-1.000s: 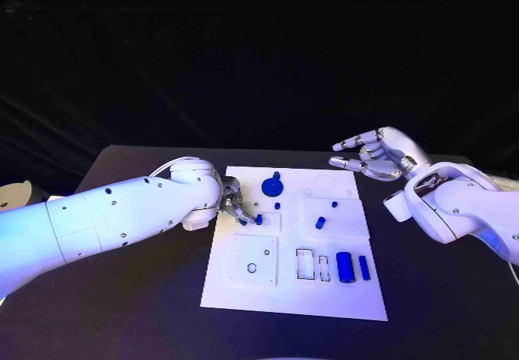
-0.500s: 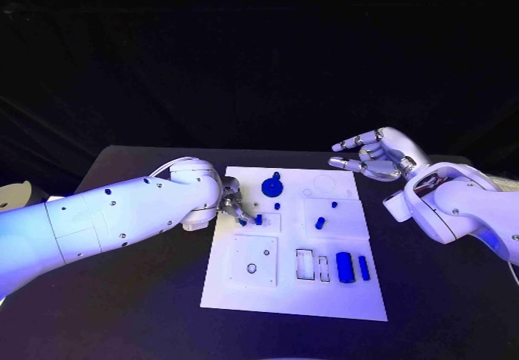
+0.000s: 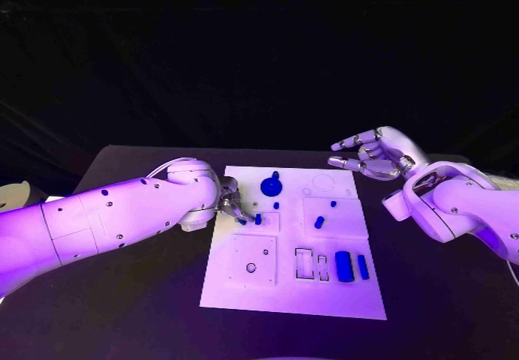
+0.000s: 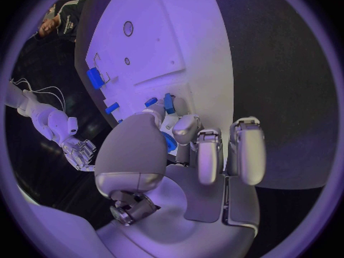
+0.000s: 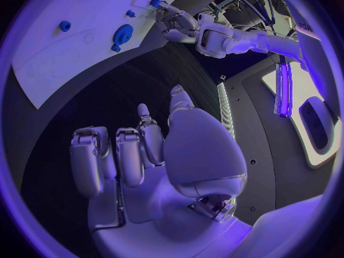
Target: Assemble the parts on the task board
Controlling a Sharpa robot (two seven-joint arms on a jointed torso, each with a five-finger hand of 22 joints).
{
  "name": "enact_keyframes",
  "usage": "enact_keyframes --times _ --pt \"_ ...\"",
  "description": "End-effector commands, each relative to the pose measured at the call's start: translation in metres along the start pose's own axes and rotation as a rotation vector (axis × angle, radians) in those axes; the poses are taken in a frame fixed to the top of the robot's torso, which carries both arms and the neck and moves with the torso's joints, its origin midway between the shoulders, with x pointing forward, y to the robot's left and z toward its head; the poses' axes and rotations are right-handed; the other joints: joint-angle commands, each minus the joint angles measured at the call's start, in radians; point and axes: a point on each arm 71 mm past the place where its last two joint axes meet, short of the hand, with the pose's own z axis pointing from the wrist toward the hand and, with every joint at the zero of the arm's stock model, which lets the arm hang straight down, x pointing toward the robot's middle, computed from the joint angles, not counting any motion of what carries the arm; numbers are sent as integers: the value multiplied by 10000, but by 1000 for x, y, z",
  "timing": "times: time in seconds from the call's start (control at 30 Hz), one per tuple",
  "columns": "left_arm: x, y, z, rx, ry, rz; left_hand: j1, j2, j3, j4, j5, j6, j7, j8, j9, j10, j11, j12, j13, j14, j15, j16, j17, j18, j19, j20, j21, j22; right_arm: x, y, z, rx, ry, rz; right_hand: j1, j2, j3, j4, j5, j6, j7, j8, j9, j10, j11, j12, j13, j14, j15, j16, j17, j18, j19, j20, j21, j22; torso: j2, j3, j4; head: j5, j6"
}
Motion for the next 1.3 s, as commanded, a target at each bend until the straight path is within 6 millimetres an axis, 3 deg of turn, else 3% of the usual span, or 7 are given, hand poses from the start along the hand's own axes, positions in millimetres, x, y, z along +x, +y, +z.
enact_keyframes --times 0.03,0.17,0.27,0.77,1.1,1.3 --pt "12 7 4 -305 477 71 132 -67 275 -8 37 -51 -41 57 -2 -14 -79 1 -19 1037 -51 31 2631 -117 618 -65 21 1867 2 1 0 -107 160 -56 73 42 -48 9 -56 -31 -5 -4 13 -77 5 -42 1104 835 26 -42 1657 131 624 43 -34 1864 -1 0 9 -16 0" --pt "12 8 4 -308 466 -31 -159 -364 369 17 25 -44 -17 77 -10 -20 -58 -2 -44 1037 -41 31 2631 -119 622 -59 20 1874 2 1 0 -103 163 -56 73 42 -48 9 -56 -31 -5 -4 13 -77 5 -42 1104 835 26 -42 1657 131 624 43 -34 1864 1 0 8 -15 -4" --pt "11 8 4 -316 408 -111 -492 -456 263 33 27 -30 -11 89 -18 -24 -51 -5 -67 1037 -32 31 2631 -118 622 -52 14 1875 2 1 0 -98 163 -57 73 42 -48 9 -56 -31 -5 -4 13 -77 5 -42 1104 835 26 -42 1657 131 624 43 -34 1864 2 1 9 -13 -8" --pt "10 10 4 -356 303 -229 -815 -570 -51 38 29 -36 -18 107 -29 -40 -57 -18 -116 1037 -38 31 2631 -108 611 -49 -30 1853 2 0 0 -82 166 -58 72 52 -60 13 -55 -31 -5 -3 13 -91 5 -77 1085 828 27 -60 1629 135 614 43 -46 1846 -1 4 5 -13 -12" --pt "10 11 3 -354 267 -255 -1152 -511 -1321 53 55 -64 -21 153 -41 -77 -61 -38 -207 1037 -46 31 2631 -99 606 -54 -81 1838 2 0 0 -64 184 -57 72 52 -60 13 -55 -31 -5 -3 13 -91 5 -77 1085 828 27 -60 1629 135 614 43 -46 1846 -3 1 3 -10 -15" --pt "9 12 2 -354 238 -266 -1166 -447 -1475 56 61 -70 -22 161 -43 -85 -62 -44 -228 1037 -47 31 2631 -95 602 -55 -99 1830 2 0 0 -51 208 -53 72 52 -60 13 -55 -31 -5 -3 13 -91 5 -77 1085 828 27 -60 1629 135 614 43 -46 1846 -3 2 4 -21 -16"
